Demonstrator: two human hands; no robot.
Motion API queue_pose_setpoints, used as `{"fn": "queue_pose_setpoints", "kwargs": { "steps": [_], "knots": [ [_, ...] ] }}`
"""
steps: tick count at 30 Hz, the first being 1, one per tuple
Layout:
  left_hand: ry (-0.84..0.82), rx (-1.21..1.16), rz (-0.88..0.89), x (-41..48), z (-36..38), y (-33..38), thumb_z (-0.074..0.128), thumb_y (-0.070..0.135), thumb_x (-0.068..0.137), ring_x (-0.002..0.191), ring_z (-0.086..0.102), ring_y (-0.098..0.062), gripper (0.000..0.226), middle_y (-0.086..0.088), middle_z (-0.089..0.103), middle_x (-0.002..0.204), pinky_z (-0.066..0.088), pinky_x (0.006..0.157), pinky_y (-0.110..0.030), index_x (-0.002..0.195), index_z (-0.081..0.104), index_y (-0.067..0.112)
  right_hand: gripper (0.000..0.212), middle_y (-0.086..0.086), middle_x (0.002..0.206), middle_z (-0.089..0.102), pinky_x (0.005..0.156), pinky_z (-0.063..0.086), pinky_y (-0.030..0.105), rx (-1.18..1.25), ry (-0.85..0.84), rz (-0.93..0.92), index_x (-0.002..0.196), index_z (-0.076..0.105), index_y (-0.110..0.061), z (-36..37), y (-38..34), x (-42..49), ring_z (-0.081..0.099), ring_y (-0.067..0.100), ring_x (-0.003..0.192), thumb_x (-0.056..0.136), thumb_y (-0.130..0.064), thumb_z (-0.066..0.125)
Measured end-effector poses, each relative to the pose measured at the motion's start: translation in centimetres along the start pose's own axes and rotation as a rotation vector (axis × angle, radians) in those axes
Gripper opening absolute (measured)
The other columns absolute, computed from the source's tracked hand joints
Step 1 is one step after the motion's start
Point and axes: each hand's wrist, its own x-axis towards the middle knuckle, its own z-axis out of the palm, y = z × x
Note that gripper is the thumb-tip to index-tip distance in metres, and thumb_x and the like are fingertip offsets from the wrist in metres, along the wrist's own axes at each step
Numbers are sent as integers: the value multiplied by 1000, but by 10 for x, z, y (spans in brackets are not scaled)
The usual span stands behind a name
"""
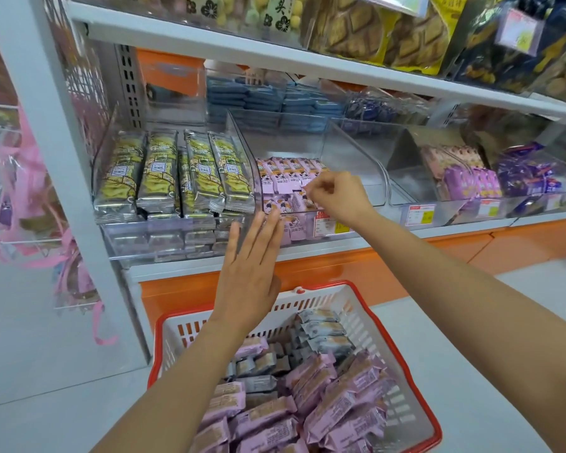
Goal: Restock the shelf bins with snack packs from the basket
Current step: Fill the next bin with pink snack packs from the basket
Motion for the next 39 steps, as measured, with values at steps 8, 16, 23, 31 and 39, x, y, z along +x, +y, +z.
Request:
{"fn": "queue_pose_setpoints", "kwargs": {
  "steps": [8, 16, 23, 31, 39],
  "knots": [
    [-108, -13, 57, -48, 15, -30, 62, 8, 73, 125, 48, -33, 60, -13, 54, 131, 26, 117, -49, 132, 56, 7, 13, -1, 84, 66, 65, 51, 24, 315, -38, -428, 96, 70, -15, 16, -29, -85, 59, 13, 73, 91, -7, 62],
    [-453, 41, 21, -115, 41, -80, 50, 30, 86, 126, 54, -28, 55, -8, 58, 136, 25, 111, -42, 138, 54, 12, 11, -4, 86, 66, 67, 46, 17, 179, -378, -172, 100, 71, -12, 123, 34, -133, 59, 8, 74, 91, -14, 65],
    [-504, 111, 30, -152, 54, -105, 35, 40, 94, 144, 33, -26, 64, -8, 35, 156, 19, 114, -45, 151, 33, 10, 33, 0, 128, 60, 90, 50, 31, -32, -570, 1, 126, 59, -15, 202, 70, -154, 62, 19, 104, 94, -24, 60],
    [-486, 75, 6, -155, 61, -105, 35, 35, 92, 147, 29, -22, 65, -5, 30, 159, 18, 117, -49, 153, 32, 12, 21, 0, 101, 58, 72, 48, 29, -146, -533, -26, 102, 54, -18, 259, 77, -166, 55, 19, 96, 86, -18, 67],
    [-463, 80, 6, -155, 60, -104, 53, 33, 90, 148, 26, -22, 71, -5, 27, 160, 12, 119, -46, 154, 29, 12, 28, -1, 101, 60, 70, 45, 27, -197, -471, -122, 95, 54, -17, 265, 81, -173, 51, 18, 99, 79, -24, 76]
  ]
}}
